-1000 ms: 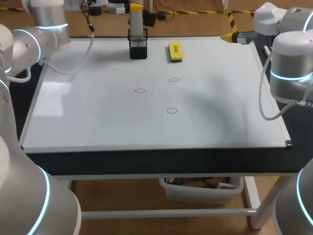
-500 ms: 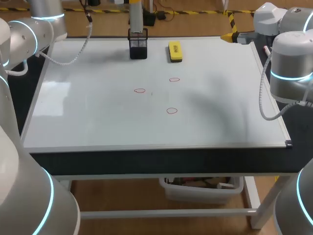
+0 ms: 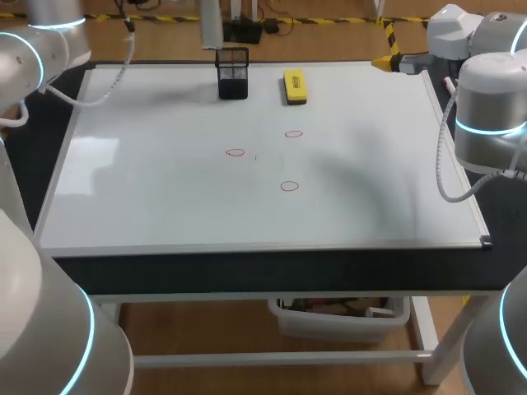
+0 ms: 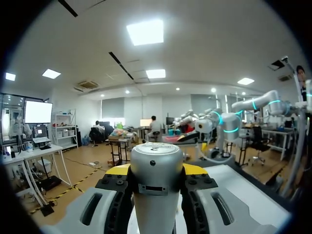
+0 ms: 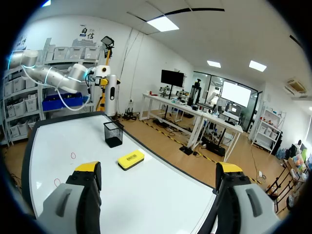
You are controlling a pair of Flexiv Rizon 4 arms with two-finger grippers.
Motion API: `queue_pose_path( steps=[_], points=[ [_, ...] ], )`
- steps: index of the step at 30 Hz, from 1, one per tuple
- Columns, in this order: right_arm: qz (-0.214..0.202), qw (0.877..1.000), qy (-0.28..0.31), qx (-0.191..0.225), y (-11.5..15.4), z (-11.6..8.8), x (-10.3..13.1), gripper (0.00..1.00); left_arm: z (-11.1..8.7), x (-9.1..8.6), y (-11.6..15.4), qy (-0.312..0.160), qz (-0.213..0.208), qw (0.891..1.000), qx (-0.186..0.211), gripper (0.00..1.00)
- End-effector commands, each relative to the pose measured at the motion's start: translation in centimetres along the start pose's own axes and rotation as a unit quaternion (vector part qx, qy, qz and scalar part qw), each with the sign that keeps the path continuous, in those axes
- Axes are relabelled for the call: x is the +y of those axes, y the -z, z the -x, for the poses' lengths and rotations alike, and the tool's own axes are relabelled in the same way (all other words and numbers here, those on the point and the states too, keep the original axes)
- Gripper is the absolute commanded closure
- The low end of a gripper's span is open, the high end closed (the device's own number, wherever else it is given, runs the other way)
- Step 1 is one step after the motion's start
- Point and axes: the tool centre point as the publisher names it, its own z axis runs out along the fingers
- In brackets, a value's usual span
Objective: Pick up the inspection probe, press it on each red-marked spot on the whiteboard one by one, put down the probe, pick up the eraser, and wipe off all the red marks.
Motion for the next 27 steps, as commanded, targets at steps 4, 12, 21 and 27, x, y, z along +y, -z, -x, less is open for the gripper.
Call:
queue_pose_path(
  steps=[4, 12, 21, 27],
  points=[
    [-0.001, 1.0, 0.0, 0.001, 0.0, 0.0, 0.0, 0.0, -1.8, -0.3, 3.3, -0.002, 0.002, 1.0, -0.025, 1.0],
    [-0.001, 1.0, 0.0, 0.001, 0.0, 0.0, 0.0, 0.0, -2.5, 0.3, 6.7, -0.001, 0.002, 0.999, -0.05, 1.0],
    [-0.001, 1.0, 0.0, 0.001, 0.0, 0.0, 0.0, 0.0, -3.3, 1.4, 10.2, 0.0, 0.002, 0.997, -0.082, 1.0],
    [-0.001, 1.0, 0.0, 0.001, 0.0, 0.0, 0.0, 0.0, -3.5, 2.6, 11.7, 0.003, 0.006, 0.996, -0.095, 1.0]
  ],
)
